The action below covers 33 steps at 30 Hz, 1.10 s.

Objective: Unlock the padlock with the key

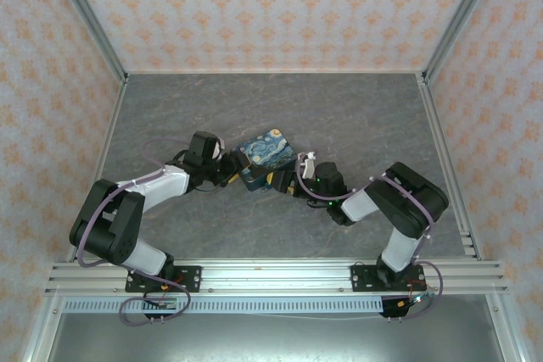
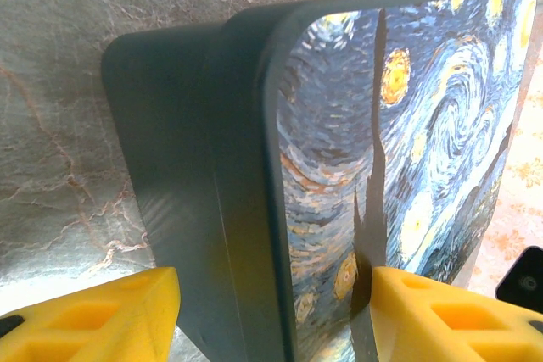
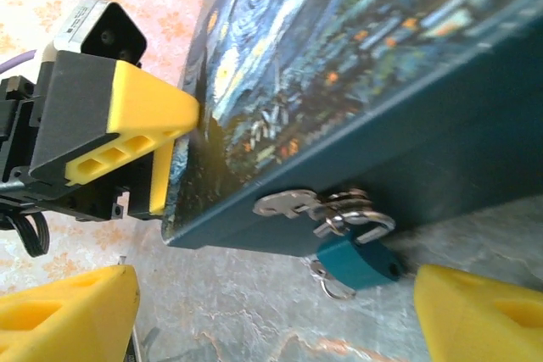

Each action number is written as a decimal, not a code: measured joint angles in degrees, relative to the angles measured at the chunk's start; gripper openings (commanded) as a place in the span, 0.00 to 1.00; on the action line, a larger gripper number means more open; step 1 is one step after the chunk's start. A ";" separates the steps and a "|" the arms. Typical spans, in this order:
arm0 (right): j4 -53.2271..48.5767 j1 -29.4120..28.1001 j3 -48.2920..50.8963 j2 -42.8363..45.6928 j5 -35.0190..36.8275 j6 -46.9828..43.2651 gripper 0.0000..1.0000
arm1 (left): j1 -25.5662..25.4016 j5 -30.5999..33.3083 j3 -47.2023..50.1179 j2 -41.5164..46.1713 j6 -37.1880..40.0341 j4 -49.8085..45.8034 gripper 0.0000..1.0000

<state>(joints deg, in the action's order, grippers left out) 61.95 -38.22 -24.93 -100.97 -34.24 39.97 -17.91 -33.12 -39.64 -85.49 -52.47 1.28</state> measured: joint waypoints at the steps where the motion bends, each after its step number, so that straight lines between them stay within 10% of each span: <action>1: 0.11 0.00 -0.33 -0.76 -0.02 0.22 0.80 | 0.00 0.04 0.00 0.00 -0.02 0.02 0.60; 33: 9.18 0.00 -1.31 -7.21 -0.61 3.37 0.50 | -0.48 0.55 0.11 0.02 -0.70 0.59 0.60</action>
<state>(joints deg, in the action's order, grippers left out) 71.13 -38.22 -26.24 -108.18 -34.85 43.33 -18.39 -32.58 -39.53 -85.47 -53.17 1.87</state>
